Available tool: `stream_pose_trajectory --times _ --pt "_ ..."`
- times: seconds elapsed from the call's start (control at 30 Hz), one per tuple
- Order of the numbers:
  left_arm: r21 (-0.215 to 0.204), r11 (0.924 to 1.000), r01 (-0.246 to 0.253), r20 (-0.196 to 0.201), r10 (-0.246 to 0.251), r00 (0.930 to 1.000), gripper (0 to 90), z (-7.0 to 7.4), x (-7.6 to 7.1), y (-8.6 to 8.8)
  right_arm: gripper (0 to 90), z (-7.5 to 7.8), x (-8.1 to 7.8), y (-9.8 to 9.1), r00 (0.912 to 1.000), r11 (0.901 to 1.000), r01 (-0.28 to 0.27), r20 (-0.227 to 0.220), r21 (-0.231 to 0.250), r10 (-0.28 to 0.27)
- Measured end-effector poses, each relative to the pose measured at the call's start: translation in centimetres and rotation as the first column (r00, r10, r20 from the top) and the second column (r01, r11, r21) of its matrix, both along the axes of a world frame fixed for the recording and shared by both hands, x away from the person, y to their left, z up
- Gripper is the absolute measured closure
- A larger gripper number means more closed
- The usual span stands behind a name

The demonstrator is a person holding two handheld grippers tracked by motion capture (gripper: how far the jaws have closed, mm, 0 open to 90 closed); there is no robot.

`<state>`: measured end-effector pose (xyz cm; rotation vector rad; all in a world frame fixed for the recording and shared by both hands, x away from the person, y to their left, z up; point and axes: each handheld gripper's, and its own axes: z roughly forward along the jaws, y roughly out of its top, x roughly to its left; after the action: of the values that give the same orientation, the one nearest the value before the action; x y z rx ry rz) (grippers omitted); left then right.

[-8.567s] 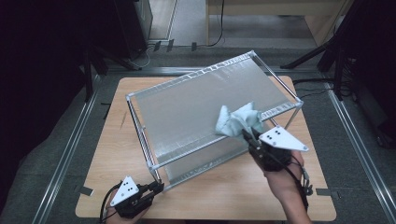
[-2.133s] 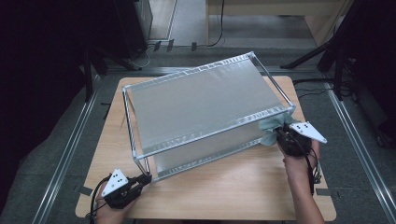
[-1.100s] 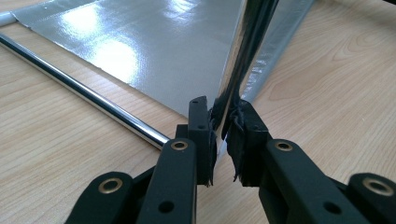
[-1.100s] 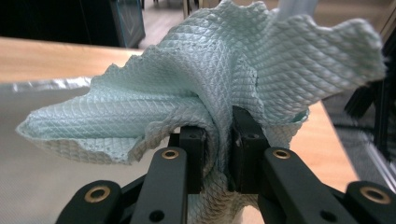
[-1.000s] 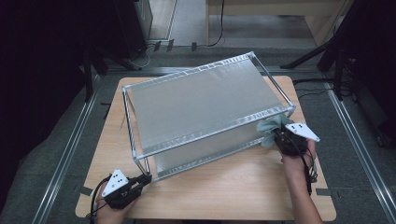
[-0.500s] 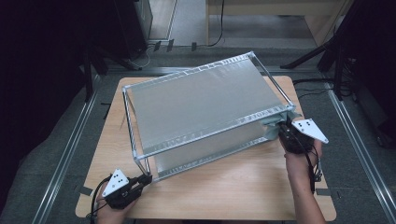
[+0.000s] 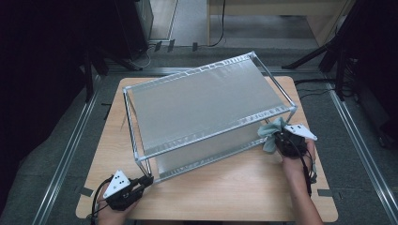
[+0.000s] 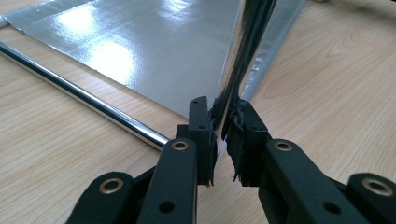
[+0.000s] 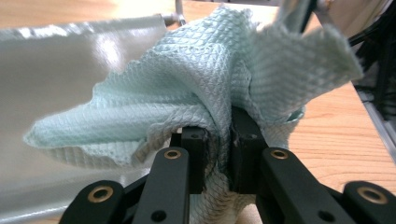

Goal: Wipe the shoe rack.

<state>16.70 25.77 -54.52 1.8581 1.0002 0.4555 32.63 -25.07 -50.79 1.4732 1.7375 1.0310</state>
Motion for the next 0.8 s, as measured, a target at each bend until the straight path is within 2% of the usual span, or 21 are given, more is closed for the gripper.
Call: stream_pose_trajectory --times 0.07,0.13,0.2,0.23,0.27,0.3,0.37,0.4,0.53,0.57,0.67,0.7,0.8 --pt "0.0 1.0 0.002 0.001 -0.002 1.0 80.2 0.0 0.0 0.0 79.3 1.0 -0.3 -0.1 0.9995 0.9999 -0.007 0.03 0.009 0.007" --pt "-0.001 1.0 0.003 0.001 -0.003 1.0 80.2 0.0 0.0 0.0 79.2 2.3 -0.7 -0.3 0.9966 0.9994 -0.023 0.08 0.026 0.021" --pt "-0.002 1.0 0.002 0.001 -0.002 1.0 80.2 0.0 0.0 0.0 79.3 3.7 -1.2 -0.5 0.9891 0.9992 -0.029 0.145 0.028 0.024" --pt "-0.002 1.0 0.002 0.0 -0.002 1.0 80.2 0.0 0.0 0.0 79.2 4.6 -1.7 -0.5 0.9791 0.9993 -0.03 0.202 0.023 0.024" --pt "-0.003 1.0 0.002 0.0 -0.002 1.0 80.2 0.0 0.0 0.0 79.1 5.2 -2.0 -0.5 0.9734 0.9995 -0.03 0.227 0.008 0.027" --pt "-0.002 1.0 0.001 -0.001 -0.001 1.0 80.2 0.0 0.0 0.0 79.0 5.5 -2.0 -0.4 0.9721 0.9994 -0.032 0.232 -0.008 0.033" --pt "-0.002 1.0 0.0 -0.001 0.0 1.0 80.2 0.0 0.0 0.0 78.9 5.3 -1.9 -0.5 0.9747 0.9991 -0.042 0.22 -0.002 0.041" --pt "-0.001 1.0 -0.002 -0.002 0.002 1.0 80.2 0.0 0.0 0.0 78.9 4.7 -1.7 -0.5 0.9791 0.9991 -0.041 0.2 0.004 0.04" --pt "0.0 1.0 -0.005 -0.002 0.005 1.0 80.2 0.0 0.0 -0.1 78.8 2.0 -0.8 -0.6 0.9938 0.9985 -0.053 0.098 -0.011 0.054" --pt "0.0 1.0 -0.005 -0.001 0.005 1.0 80.2 0.0 0.0 -0.1 78.8 1.0 -0.5 -0.6 0.9968 0.9982 -0.056 0.055 -0.023 0.057" --pt "0.001 1.0 -0.003 -0.001 0.003 1.0 80.3 0.0 0.0 -0.1 78.8 -0.7 -0.1 -0.5 0.9985 0.9973 -0.053 -0.015 -0.05 0.052" --pt "0.0 1.0 -0.001 -0.001 0.001 1.0 80.3 0.0 0.0 0.0 78.9 -1.1 0.0 -0.5 0.9983 0.9974 -0.052 -0.03 -0.051 0.05" --pt "-0.001 1.0 0.001 -0.001 -0.001 1.0 80.2 0.0 0.0 0.0 78.9 -0.9 0.0 -0.5 0.9986 0.9977 -0.048 -0.023 -0.047 0.047"
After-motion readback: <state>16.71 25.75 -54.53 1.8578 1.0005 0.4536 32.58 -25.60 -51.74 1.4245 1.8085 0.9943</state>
